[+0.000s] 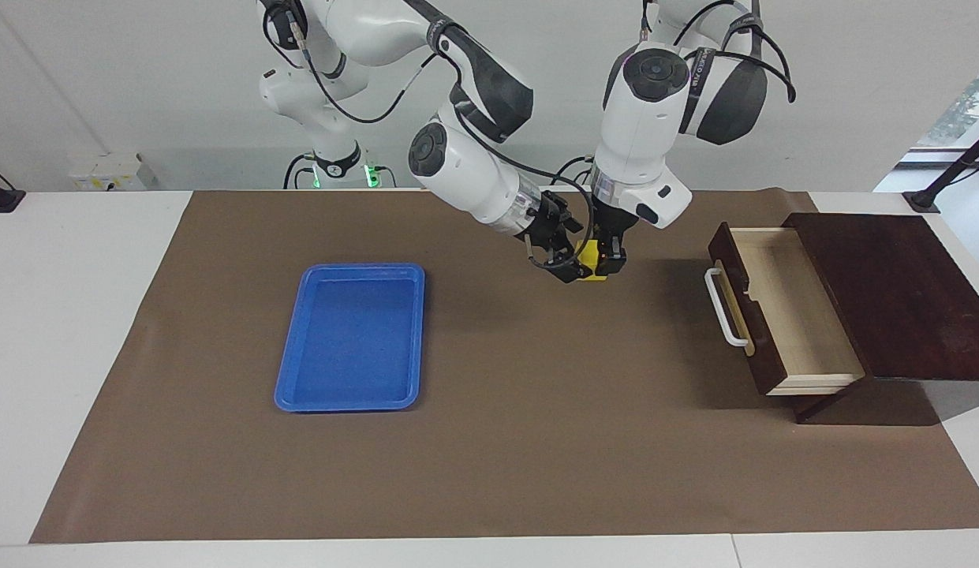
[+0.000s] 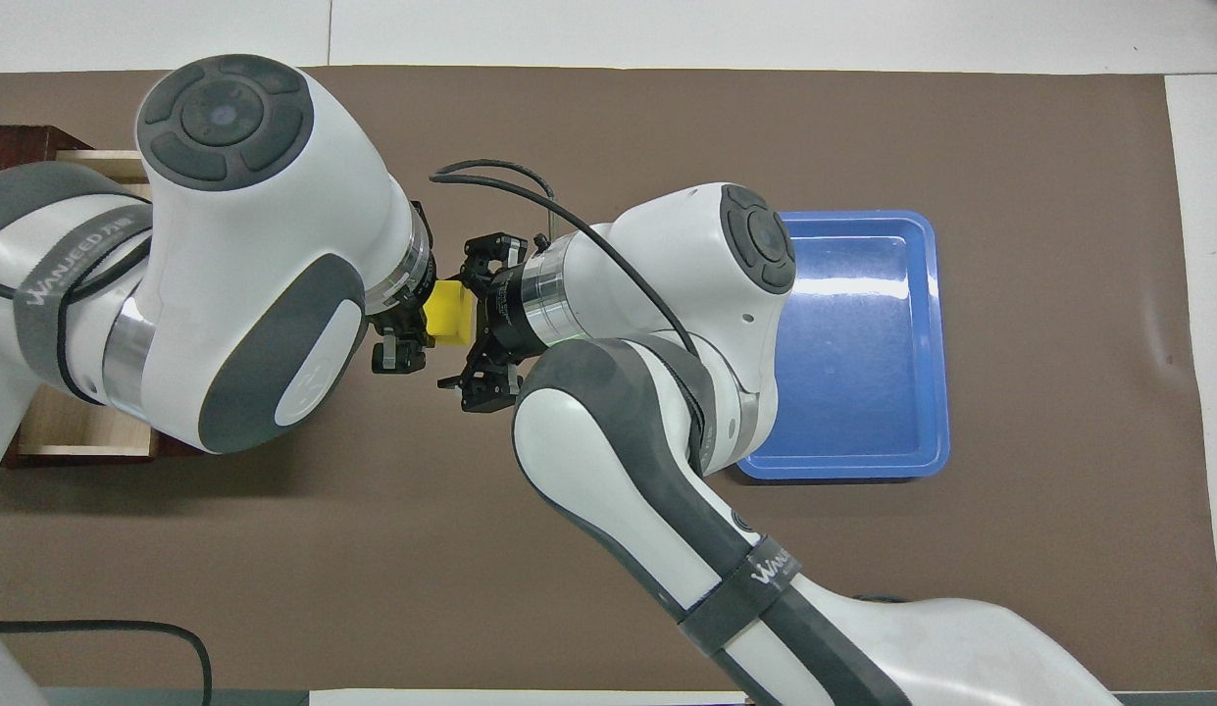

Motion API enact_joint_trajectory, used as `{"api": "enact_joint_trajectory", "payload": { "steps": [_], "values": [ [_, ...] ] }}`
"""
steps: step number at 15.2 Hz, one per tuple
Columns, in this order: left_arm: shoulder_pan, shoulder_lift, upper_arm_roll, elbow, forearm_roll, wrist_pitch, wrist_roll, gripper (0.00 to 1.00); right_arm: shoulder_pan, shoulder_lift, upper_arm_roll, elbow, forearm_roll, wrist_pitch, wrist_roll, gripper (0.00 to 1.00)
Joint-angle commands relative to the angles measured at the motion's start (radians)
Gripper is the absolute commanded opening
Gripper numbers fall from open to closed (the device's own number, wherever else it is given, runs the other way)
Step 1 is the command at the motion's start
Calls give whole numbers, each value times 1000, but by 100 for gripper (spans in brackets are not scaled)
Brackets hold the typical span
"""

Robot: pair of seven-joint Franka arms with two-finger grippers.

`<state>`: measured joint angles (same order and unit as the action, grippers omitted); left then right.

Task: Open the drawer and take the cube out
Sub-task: 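Grasp the yellow cube with the right gripper beside the left gripper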

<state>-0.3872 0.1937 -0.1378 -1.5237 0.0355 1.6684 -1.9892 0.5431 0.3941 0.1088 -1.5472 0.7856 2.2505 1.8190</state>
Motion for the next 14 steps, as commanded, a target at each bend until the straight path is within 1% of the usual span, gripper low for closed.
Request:
{"api": "enact_joint_trajectory", "payload": {
  "steps": [1,3,5,9,10,11,12,13,14],
  "values": [
    [-15,3,9,13,20,-10,-17,0,5,-38,3,-51,-11,11,8,100],
    [-15,3,9,13,20,-10,-17,0,3,-38,3,-47,-11,6,9,99],
    [-15,1,9,5,20,-9,-16,0,3,-38,2,-48,-11,9,8,93],
    [-15,1,9,5,20,-9,-16,0,3,-38,2,-48,-11,9,9,87],
    [-15,1,9,5,20,-9,-16,0,3,-38,2,-48,-11,9,9,83],
    [-15,1,9,5,20,-9,-14,0,3,-37,2,-47,-11,9,9,77],
    [-15,1,7,5,20,-9,-14,0,3,-37,2,-47,-11,11,9,61],
    [-15,1,7,5,20,-9,-14,0,3,-37,2,-47,-11,9,9,28],
    [-15,1,9,5,20,-9,-14,0,0,-37,2,-45,-12,6,8,5]
  ]
}}
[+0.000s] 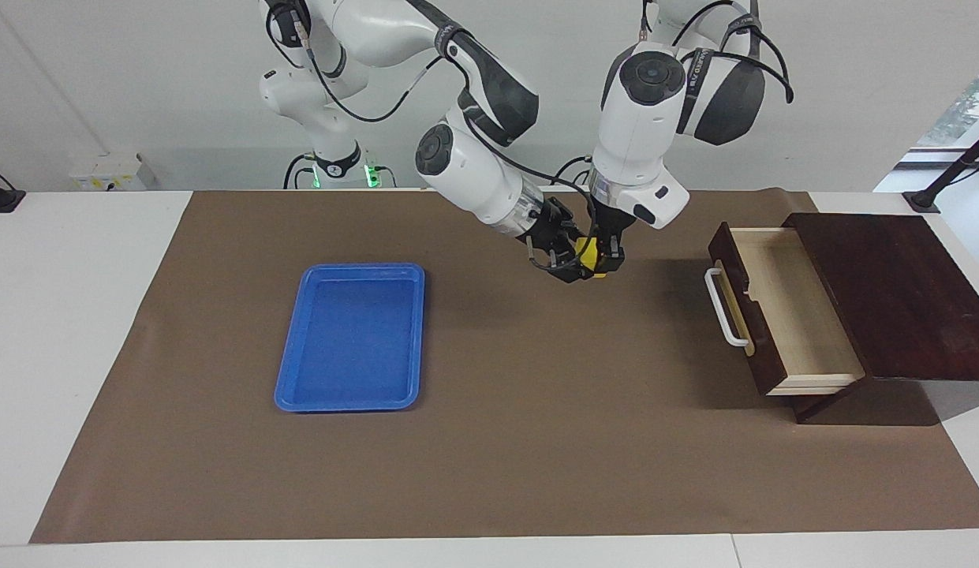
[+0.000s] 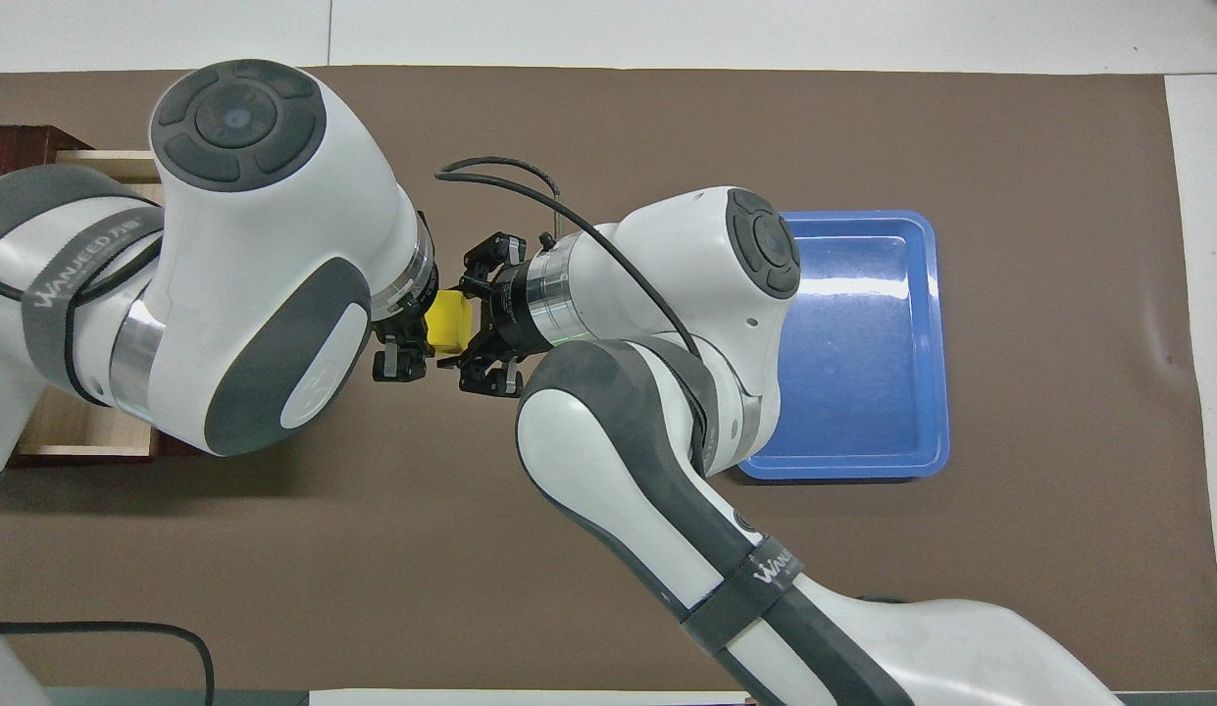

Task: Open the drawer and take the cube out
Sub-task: 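Grasp the yellow cube with the right gripper beside the left gripper, then carry the cube with the right gripper while the left gripper withdraws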

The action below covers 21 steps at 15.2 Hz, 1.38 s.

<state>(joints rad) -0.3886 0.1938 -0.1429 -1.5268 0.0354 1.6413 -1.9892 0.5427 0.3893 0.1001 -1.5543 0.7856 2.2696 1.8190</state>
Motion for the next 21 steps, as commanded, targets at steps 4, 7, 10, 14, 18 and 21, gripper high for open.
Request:
{"api": "enact_joint_trajectory", "payload": {
  "steps": [4,7,10,14,18,21],
  "values": [
    [-13,2,14,13,15,20,-14,9,-17,-30,10,-35,-11,-21,-20,0],
    [-7,1,14,20,9,17,-11,100,-27,-30,10,-33,-11,-25,-33,0],
    [-3,-4,22,25,11,3,-3,100,-29,-30,10,-32,-11,-30,-33,0],
    [49,-22,25,-1,14,18,84,100,-67,-27,10,-3,-14,-91,-33,0],
    [146,-68,26,-119,17,90,199,100,-104,-23,10,16,-14,-119,-35,0],
    [191,-119,31,-245,26,170,286,100,-122,-23,10,16,-17,-125,-41,0]
  ]
}}
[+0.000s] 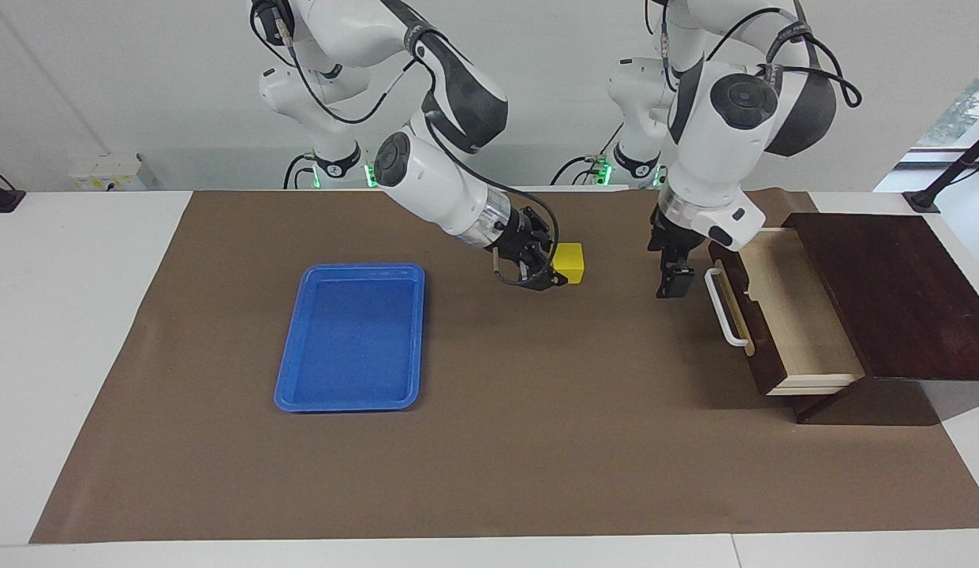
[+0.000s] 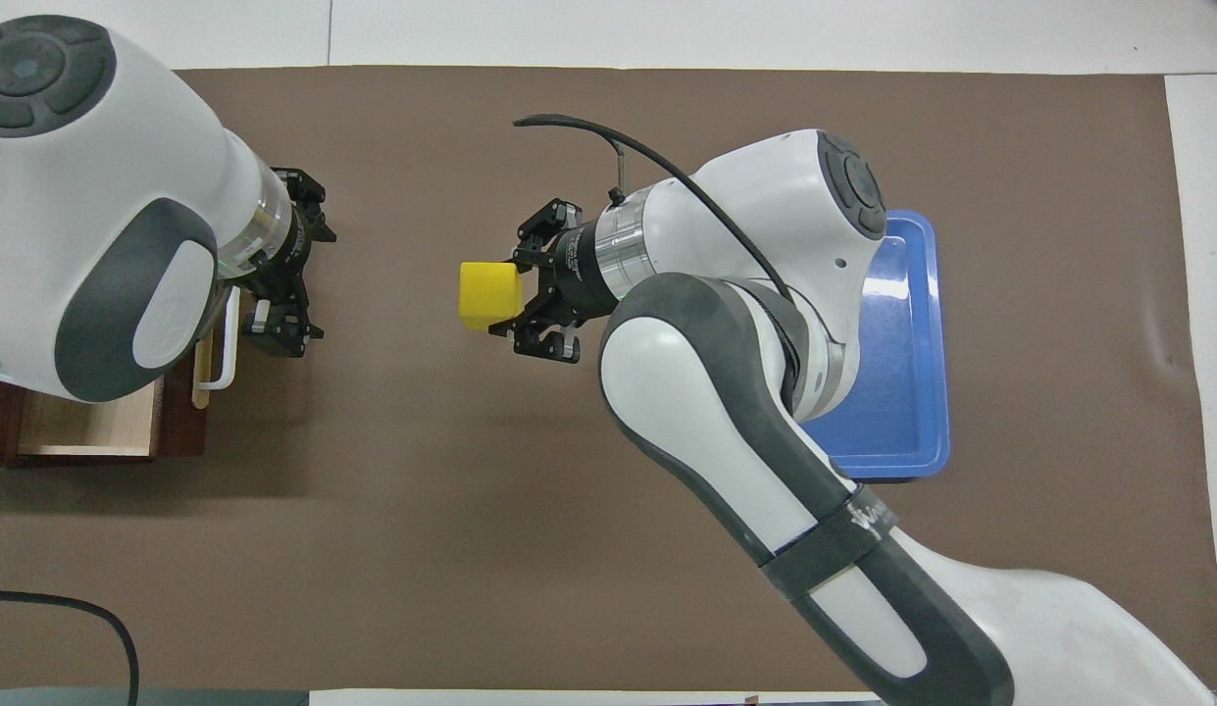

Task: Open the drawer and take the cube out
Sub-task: 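Carry the cube with the right gripper while the left gripper withdraws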

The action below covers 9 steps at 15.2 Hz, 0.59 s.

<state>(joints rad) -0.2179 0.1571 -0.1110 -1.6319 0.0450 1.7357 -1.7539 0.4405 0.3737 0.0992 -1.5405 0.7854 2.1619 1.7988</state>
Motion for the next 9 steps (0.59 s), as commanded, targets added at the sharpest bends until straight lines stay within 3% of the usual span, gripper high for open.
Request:
{"api": "enact_joint_trajectory", "payload": {
  "steps": [1,5,9],
  "values": [
    [32,-96,-1,-178,36,108,62,100,-22,-7,10,2,-18,-31,-36,0],
    [54,-108,-1,-258,76,183,93,100,-83,-5,2,-3,-25,-88,-94,0],
    [97,-107,-1,-282,76,217,145,100,-247,-13,1,-29,-40,-174,-231,0]
  ]
}}
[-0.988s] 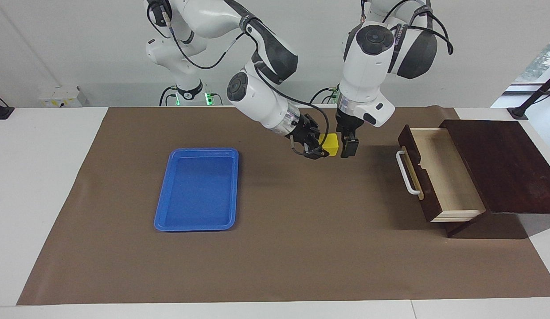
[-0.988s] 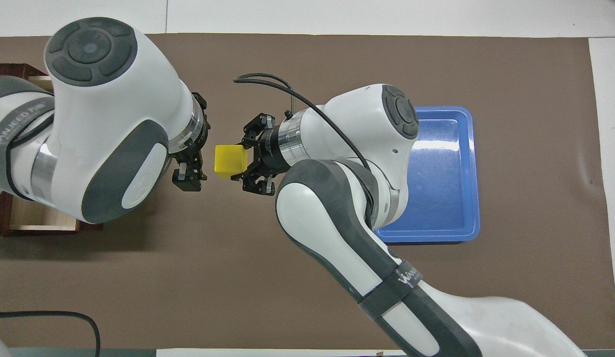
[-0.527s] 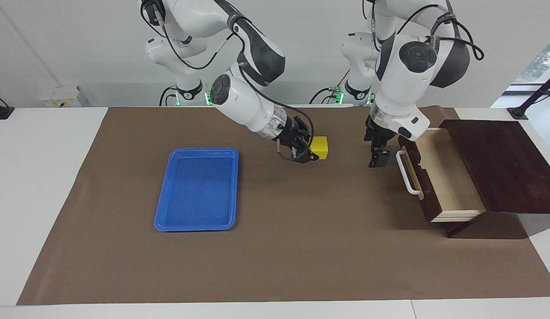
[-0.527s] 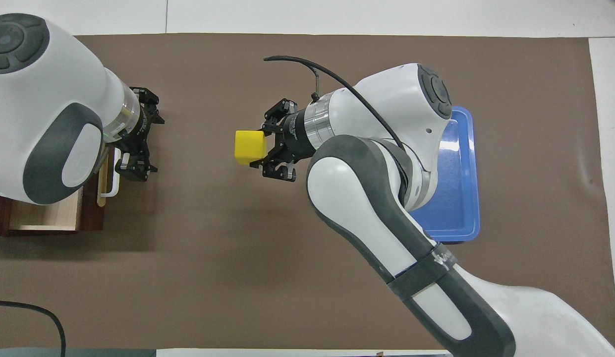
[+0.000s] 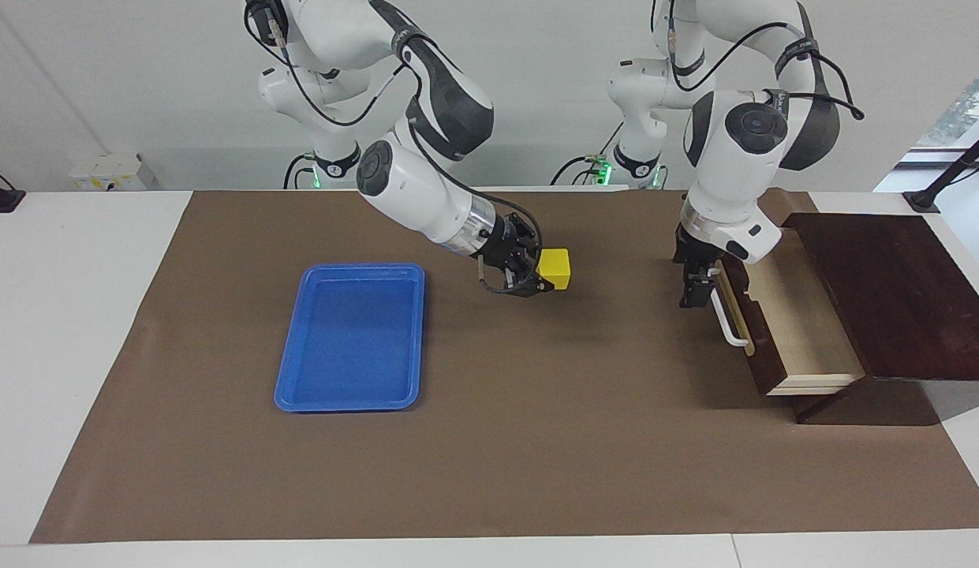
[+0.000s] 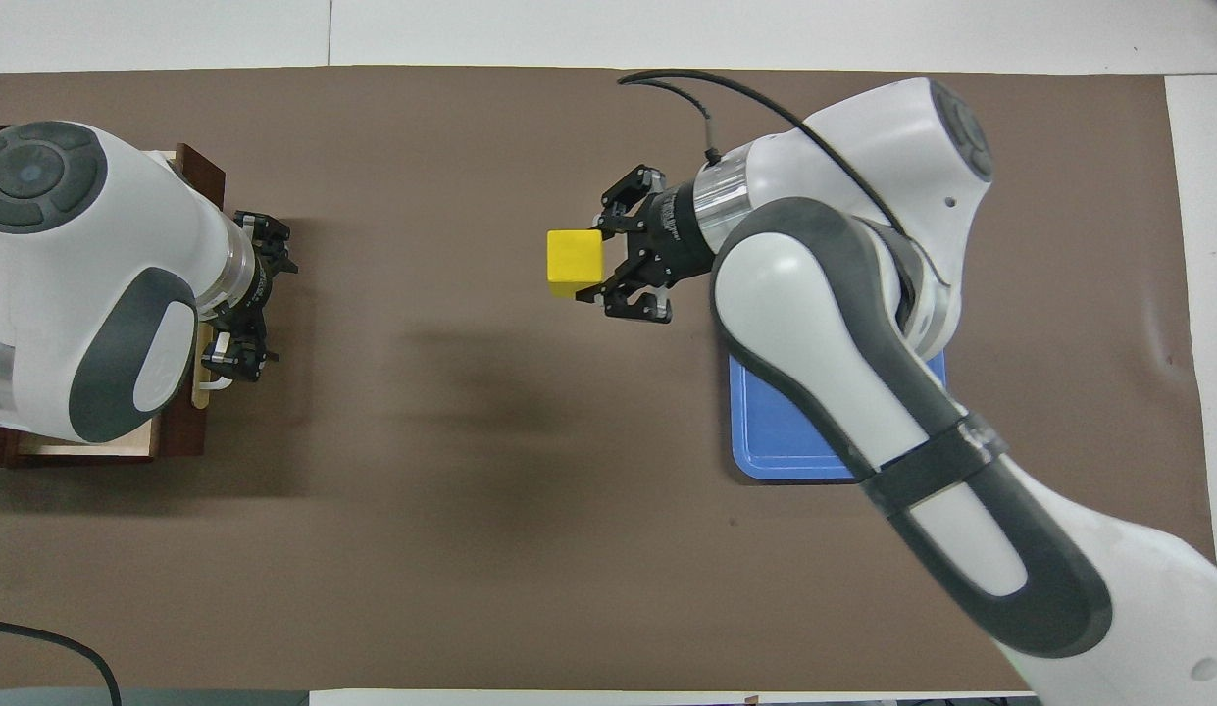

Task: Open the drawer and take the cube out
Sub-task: 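Carry the cube with the right gripper while the left gripper withdraws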

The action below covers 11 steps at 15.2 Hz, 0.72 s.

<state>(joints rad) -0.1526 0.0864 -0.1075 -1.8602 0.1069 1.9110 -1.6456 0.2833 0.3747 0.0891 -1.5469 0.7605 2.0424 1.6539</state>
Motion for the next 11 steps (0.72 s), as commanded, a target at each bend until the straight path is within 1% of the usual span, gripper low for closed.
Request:
{"api": "enact_joint_trajectory", "payload": {
  "steps": [1,3,6,8,11],
  "values": [
    [50,-36,-4,-60,14,48,49,100,-122,-19,11,-36,-21,-80,-130,0],
    [76,-34,-4,-77,17,75,87,100,-174,-34,9,-70,-36,-114,-187,0],
    [132,-25,-4,-88,25,138,136,100,-228,-60,9,-160,-59,-107,-314,0],
    [145,-24,-4,-86,40,137,179,100,-243,-80,9,-224,-59,-97,-390,0],
    [174,-25,-4,-86,88,131,204,100,-271,-94,9,-272,-61,-97,-446,0]
  ]
}}
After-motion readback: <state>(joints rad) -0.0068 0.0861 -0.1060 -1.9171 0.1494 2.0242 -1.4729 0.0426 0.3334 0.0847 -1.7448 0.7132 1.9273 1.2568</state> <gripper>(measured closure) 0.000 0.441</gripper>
